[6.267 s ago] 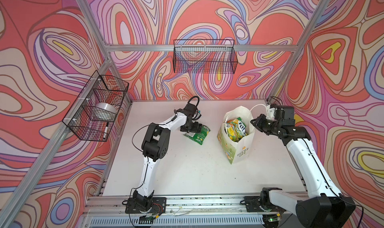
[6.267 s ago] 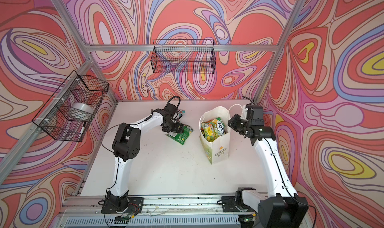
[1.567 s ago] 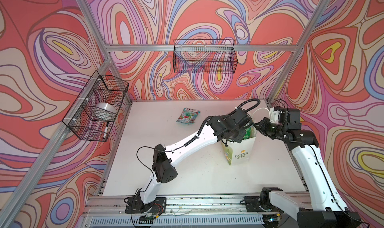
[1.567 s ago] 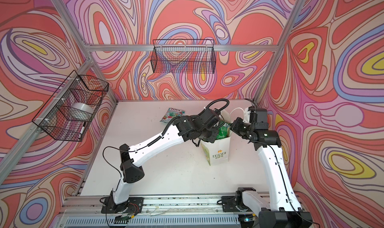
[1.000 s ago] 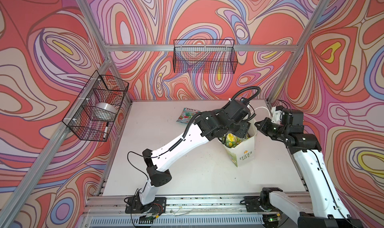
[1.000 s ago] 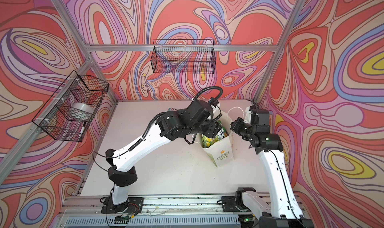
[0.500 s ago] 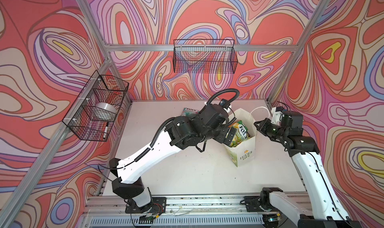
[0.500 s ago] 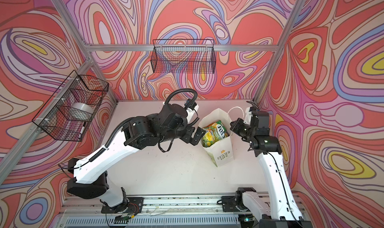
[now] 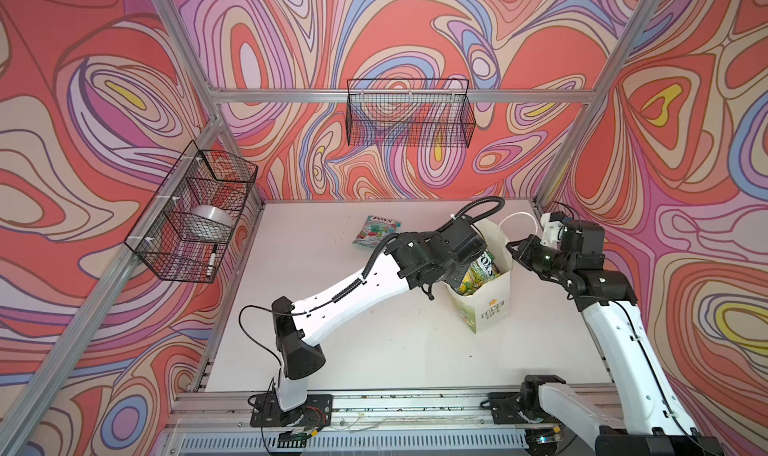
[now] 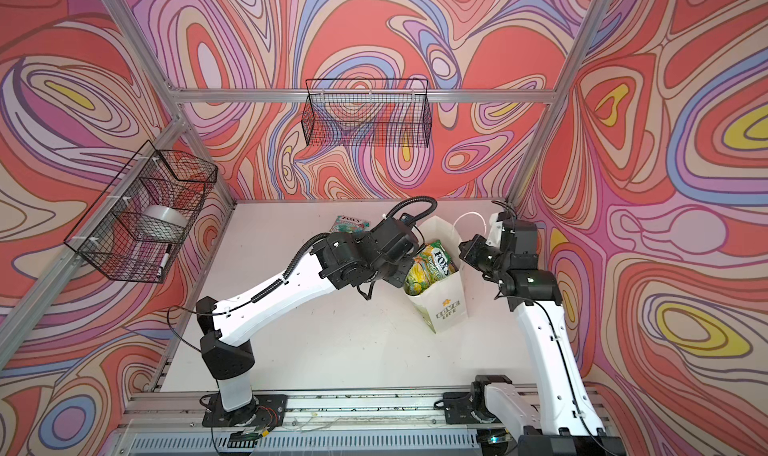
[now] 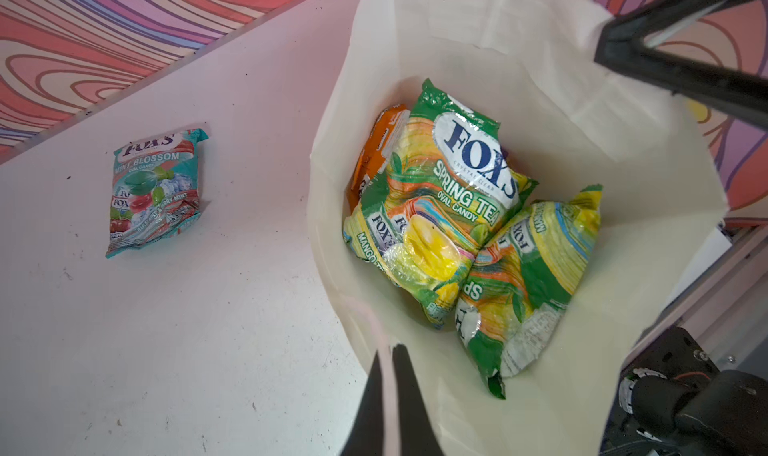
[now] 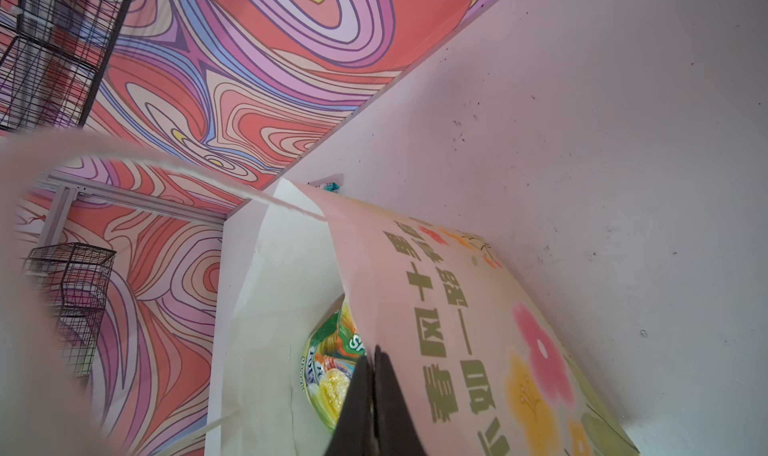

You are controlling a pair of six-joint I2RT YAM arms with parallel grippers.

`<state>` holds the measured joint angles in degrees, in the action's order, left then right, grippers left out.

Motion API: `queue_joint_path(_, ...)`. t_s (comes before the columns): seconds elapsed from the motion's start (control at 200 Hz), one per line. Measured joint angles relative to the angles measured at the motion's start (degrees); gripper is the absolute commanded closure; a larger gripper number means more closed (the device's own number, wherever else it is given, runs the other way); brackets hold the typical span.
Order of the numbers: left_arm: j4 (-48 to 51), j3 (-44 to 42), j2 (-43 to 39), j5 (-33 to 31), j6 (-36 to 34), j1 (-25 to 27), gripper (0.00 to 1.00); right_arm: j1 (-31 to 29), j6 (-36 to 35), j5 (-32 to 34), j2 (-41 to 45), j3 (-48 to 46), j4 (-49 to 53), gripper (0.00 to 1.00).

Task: Place the snacks into the paper bag
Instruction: 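Raise the left gripper out of the bag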

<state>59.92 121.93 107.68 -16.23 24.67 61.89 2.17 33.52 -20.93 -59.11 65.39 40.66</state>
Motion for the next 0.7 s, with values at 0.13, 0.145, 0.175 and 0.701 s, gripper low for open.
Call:
queue_joint_path(0.13,0.6,0.6,-1.1,-0.3,0.0,-1.8,1.00,0.0,0.1,-1.9,-1.4,0.3,-0.8,1.00)
queue_joint_path(0.145,0.8,0.6,-1.2,-0.3,0.0,-2.2,1.00,-0.1,0.3,-2.1,-1.6,0.3,-1.0,1.00)
queue_joint_path(0.175,1.0,0.6,-1.5,-0.3,0.0,-2.8,1.00,-0.3,0.4,-2.5,-1.8,0.3,-1.2,1.00)
queue_joint_path(0.701,8.0,-3.2,-13.0,-2.8,-0.4,-10.1,1.00,-17.9,4.8,1.0,-5.8,-2.5,-8.8,1.00)
